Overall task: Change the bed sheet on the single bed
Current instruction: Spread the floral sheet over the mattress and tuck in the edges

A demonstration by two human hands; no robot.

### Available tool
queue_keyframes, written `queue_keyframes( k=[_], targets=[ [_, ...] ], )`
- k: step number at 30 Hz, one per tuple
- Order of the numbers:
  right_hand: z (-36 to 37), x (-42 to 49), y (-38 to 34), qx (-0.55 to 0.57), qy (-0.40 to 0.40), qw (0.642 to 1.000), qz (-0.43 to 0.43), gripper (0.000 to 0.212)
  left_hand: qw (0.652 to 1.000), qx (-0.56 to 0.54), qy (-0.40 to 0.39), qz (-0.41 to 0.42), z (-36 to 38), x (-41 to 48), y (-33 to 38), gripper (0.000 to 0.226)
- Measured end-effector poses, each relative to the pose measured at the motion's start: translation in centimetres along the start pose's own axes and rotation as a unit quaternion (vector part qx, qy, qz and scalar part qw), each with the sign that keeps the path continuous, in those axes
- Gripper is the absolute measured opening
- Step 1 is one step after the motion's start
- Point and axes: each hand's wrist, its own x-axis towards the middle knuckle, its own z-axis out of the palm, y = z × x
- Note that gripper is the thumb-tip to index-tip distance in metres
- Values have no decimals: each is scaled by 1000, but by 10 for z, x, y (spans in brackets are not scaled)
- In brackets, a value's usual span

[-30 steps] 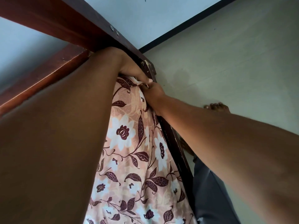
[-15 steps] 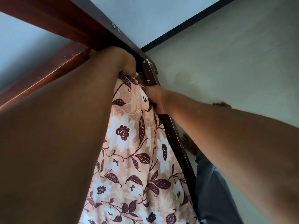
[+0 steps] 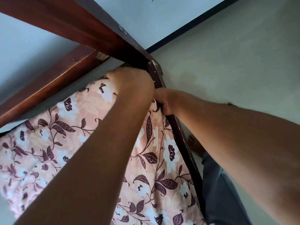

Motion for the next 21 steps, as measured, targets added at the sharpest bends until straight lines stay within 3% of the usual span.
queue_keyframes(
  k=[3,7,11,13,16,18,19,21],
  targets=[
    [-5,-3,1,-1,18,1000,4,26,997,10,-69,15,-5,24,18,51],
    [-10,-3,1,-1,39,999,-5,29,994,22,-98,32,-1,45,29,47],
    [-9,-7,-3,-37,142,986,-75,27,993,43,-104,42,3,55,30,51],
    [-12,-10,-3,-111,195,963,-151,25,992,63,-92,55,4,57,31,52],
    [-27,-18,5,-248,282,898,-230,14,989,94,-75,80,4,56,31,48],
    [-36,-26,12,-267,343,859,-272,13,988,97,-76,88,1,55,29,48],
    [-38,-29,15,-254,346,854,-295,9,988,94,-77,91,-1,55,28,48],
    [-27,-33,20,-199,269,893,-302,9,989,85,-80,94,-1,58,28,47]
  ],
)
